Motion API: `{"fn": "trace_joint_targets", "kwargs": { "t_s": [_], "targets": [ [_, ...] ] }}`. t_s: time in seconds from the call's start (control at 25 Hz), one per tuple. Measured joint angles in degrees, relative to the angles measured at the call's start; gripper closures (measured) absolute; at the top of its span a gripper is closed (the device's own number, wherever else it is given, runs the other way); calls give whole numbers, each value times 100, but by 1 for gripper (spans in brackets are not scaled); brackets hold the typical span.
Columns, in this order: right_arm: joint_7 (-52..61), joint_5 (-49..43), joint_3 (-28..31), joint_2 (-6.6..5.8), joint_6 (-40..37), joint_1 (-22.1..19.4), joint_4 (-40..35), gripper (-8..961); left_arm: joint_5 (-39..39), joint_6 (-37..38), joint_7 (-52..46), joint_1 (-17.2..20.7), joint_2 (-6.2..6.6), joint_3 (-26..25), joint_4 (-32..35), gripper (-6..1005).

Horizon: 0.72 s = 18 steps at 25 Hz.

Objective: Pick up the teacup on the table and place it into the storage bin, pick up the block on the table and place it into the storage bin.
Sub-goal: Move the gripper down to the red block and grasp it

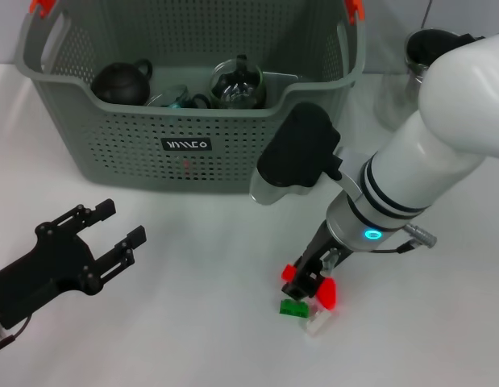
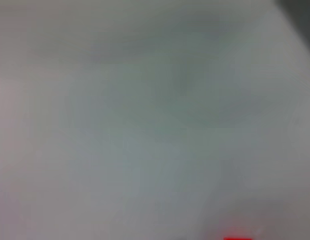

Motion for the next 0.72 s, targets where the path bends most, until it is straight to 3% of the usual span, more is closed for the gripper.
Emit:
{"fn": "trace_joint_targets", "kwargs": {
  "t_s": [0.72],
  "targets": [
    [21, -2, -30, 9, 156, 40, 76, 528, 0, -2, 1, -6, 0, -7, -4, 370]
  ]
}}
